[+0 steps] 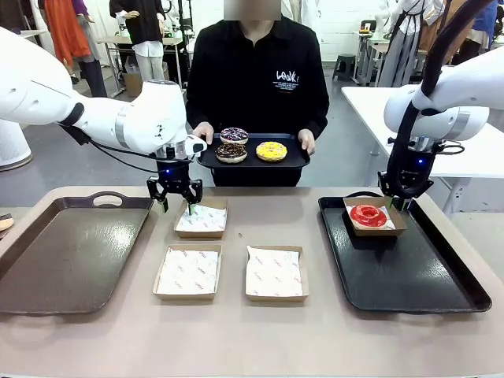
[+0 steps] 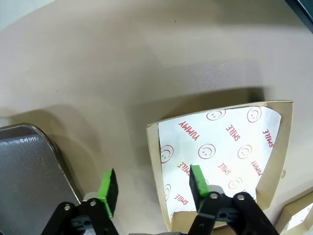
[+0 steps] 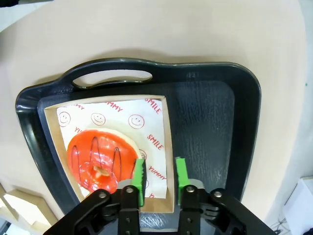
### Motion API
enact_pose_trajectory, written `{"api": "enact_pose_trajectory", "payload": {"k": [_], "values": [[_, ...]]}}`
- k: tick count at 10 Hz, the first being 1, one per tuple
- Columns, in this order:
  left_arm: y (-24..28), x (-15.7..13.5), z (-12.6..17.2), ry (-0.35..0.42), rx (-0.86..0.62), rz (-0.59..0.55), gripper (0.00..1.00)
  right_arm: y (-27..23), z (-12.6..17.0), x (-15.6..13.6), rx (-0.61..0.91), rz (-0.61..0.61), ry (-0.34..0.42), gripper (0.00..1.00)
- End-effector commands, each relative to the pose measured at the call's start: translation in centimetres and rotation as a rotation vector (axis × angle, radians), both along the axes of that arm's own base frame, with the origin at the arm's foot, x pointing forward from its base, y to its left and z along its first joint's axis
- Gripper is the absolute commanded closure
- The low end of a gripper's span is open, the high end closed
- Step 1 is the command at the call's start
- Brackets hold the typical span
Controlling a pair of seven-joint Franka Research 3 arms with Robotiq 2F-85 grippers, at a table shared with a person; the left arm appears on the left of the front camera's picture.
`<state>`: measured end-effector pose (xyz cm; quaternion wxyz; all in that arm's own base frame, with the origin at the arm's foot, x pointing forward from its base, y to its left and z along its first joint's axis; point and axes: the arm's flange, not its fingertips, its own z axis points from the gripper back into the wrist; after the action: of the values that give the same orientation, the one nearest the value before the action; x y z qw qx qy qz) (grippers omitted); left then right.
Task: Individually package the donuts and arrange them on the tray.
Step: Place the picked Paper togo box on the Handle tray while simultaneously picking up another Paper togo box from the table with the other hand.
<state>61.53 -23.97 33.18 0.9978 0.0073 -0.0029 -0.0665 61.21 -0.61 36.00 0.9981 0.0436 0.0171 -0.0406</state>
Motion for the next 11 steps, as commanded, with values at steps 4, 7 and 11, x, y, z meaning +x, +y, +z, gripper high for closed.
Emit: {"api": "enact_pose_trajectory", "payload": {"k": [4,7,11], "values": [[0.2,-0.1,-0.6,0.018,-0.031,-0.003,1.0,0.2,0.0,0.4,0.029,-0.024,-0.009,0.0],[0.2,-0.1,-0.6,0.024,-0.036,0.001,1.0,0.2,0.0,0.2,0.033,-0.016,-0.015,0.0],[0.4,-0.3,0.0,0.033,-0.041,0.009,1.0,-0.1,2.1,-2.3,0.054,-0.009,-0.009,0.0]]}}
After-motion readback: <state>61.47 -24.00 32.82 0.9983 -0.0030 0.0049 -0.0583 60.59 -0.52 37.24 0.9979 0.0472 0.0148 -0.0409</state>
